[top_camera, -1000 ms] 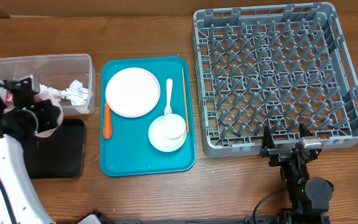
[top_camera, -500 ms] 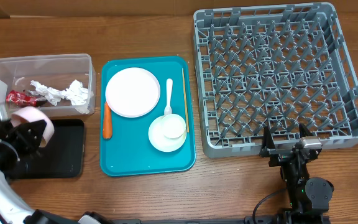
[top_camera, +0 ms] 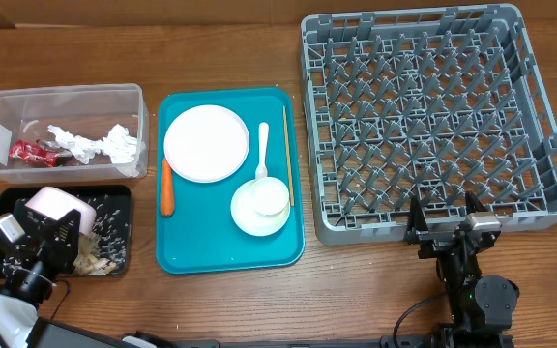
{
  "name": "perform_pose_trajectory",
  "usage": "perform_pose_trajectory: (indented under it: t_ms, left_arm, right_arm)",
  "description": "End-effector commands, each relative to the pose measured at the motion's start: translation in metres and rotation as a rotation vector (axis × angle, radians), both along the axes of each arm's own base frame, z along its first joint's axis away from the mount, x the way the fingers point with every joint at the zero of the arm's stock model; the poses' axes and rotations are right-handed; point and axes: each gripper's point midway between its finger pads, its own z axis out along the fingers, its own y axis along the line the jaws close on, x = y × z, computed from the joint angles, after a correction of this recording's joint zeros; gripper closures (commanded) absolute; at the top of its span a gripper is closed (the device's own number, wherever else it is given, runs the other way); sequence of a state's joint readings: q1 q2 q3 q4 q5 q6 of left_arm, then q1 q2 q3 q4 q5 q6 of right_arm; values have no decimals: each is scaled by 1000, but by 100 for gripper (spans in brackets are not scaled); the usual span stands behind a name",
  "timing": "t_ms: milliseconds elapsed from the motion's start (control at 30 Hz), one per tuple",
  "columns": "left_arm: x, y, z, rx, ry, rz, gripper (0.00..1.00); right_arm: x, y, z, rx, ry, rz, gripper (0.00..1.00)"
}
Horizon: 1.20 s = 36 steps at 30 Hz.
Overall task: Sort waste into correct bins and load items into the dishwasher rack
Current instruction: 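Tilt the bowl with the left gripper to dump rice onto the black tray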
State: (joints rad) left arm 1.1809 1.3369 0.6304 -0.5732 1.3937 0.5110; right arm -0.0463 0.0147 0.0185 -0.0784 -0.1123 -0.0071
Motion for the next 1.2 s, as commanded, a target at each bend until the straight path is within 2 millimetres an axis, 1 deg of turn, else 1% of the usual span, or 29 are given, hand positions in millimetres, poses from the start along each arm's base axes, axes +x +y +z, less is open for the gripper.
perform_pose_trajectory:
  t_ms: [0, 233, 367, 467, 533, 567, 633, 733, 800, 900, 967, 1033, 1167]
  left_arm:
    - [-4, -5, 30, 5, -185, -35, 95]
    - [-4, -3, 32, 3, -193, -35, 94]
    - [-4, -3, 32, -43, -177, -32, 96]
    - [-4, -2, 33, -5, -189, -35, 95]
    - [-3, 0, 35, -97, -156, -28, 96]
    - [-3, 0, 35, -108, -152, -27, 96]
    - [-2, 0, 35, -55, -170, -33, 96]
    - [-2, 0, 34, -104, -154, -29, 96]
    - [-1, -2, 33, -42, -175, -42, 96]
    - [1, -5, 33, -51, -171, -56, 93]
    - [3, -3, 27, -28, -138, -47, 93]
    - [3, -7, 34, -68, -167, -70, 95]
    - [4, -9, 34, -49, -173, -78, 95]
  right_arm:
    - [0, -3, -2, 4, -5, -13, 0]
    - [0, -3, -2, 4, -4, -13, 0]
    - [0, -3, -2, 4, -5, -13, 0]
    - [0, -3, -2, 4, -5, -13, 0]
    - [0, -3, -2, 4, -5, -13, 0]
    - [0, -3, -2, 4, -5, -13, 0]
    - [0, -3, -2, 3, -5, -13, 0]
    - [0, -3, -2, 4, -5, -13, 0]
    - [0, -3, -2, 4, -5, -13, 0]
    - [0, -3, -2, 4, -5, -13, 0]
    - [0, -3, -2, 3, -5, -13, 0]
    - [0, -3, -2, 4, -5, -13, 0]
    - [0, -3, -2, 4, -5, -13, 0]
